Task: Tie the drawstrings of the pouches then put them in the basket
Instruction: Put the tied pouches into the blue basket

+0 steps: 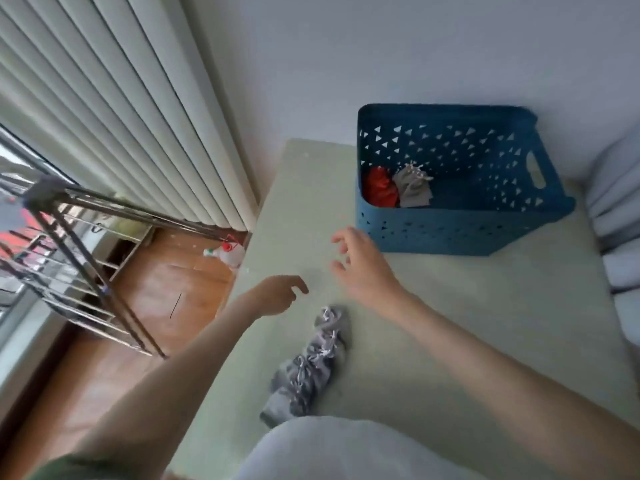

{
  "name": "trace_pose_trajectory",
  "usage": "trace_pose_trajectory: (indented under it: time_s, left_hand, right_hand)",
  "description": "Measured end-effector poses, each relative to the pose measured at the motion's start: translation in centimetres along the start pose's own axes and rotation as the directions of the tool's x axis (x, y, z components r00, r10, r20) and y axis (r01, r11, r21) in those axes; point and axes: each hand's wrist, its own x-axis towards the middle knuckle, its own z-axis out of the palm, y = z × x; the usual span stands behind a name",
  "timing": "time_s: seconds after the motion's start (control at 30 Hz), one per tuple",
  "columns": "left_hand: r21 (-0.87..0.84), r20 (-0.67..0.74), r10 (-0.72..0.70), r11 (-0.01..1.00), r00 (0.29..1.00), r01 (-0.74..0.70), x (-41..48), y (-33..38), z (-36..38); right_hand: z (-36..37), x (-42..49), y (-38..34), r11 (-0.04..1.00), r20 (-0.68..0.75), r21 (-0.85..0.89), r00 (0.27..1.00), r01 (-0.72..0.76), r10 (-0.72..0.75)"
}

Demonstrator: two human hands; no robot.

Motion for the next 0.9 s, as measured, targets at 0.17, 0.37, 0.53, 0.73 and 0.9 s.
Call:
trace_pose_trajectory:
  time_s: [0.17,0.37,0.53,0.73,0.9]
  left_hand:
    - [0.354,0.255,-0.207,0.929,0.944,0.108,-2.9,-4.3,6.8]
    - [0.544,0.125,-0.137,0.838,0.983,0.047,-4.0,-6.6,13.9]
    - [-0.079,-0.099,-0.114,0.991,0.988,0.107,-3.4,-5.1,16.0]
    - [-0.306,-0.142,-0.080,0.951,0.987,0.033,-2.6,-2.5,16.1]
    - [-0.414,-0.158,-0.142,0.908,0.977,0.065,-2.3,-2.3,15.9]
  right_hand:
    - [9.6,-8.3,4.7,0.943,0.426,-0.031,0.849,-0.331,0.312]
    - [13.0,-13.5,6.3,0.895,0.646,-0.022,0.676,-0.446,0.353]
    - [15.1,-13.8,7.6,0.822,0.349,0.139,0.803,-0.553,0.482]
    - [12.0,-13.5,11.1,0.843,0.095,0.092,0.848,-0.530,0.522]
    - [10.2,-14.6,12.6,0.840,0.112,0.252,0.877,-0.481,0.468]
